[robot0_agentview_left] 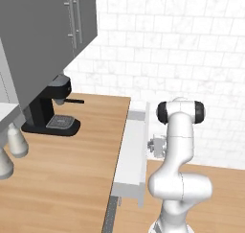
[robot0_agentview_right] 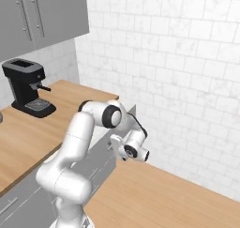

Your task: Take a straw from the drawer in front and place it inside the glass cup on the dining counter.

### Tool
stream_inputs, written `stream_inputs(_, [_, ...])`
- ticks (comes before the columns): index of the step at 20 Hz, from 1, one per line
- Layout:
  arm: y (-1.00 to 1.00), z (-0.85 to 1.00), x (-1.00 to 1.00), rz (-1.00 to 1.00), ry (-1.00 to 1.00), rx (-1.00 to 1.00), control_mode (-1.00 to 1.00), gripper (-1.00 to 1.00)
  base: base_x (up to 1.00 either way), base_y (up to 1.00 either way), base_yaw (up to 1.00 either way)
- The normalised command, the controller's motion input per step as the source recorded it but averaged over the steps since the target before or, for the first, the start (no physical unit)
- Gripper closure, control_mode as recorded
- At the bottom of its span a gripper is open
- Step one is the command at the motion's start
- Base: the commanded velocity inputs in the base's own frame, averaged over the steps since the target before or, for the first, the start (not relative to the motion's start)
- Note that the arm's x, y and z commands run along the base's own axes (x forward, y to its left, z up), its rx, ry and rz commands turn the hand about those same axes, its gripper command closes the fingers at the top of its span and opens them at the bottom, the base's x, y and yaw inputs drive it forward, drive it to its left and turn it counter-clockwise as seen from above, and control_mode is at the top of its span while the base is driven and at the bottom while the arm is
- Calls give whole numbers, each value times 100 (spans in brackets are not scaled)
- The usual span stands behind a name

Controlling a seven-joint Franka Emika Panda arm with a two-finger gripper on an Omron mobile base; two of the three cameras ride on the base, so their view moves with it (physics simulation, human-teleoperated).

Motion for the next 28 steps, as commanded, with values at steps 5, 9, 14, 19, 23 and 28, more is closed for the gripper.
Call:
stream_inputs(5, [-100,5,0,0,18,0,-100,100,0,0,0])
stream_inputs(9, [-100,2,0,0,15,0,-100,100,0,0,0])
stream_inputs(14, [-100,0,0,0,11,0,-100,100,0,0,0])
stream_inputs(19, [-77,0,2,0,14,0,-100,-100,0,0,0])
stream_inputs(23, [-54,0,4,0,7,-12,-100,-100,0,0,0])
stream_inputs(28, [-16,17,-7,0,-3,-29,-100,-100,0,0,0])
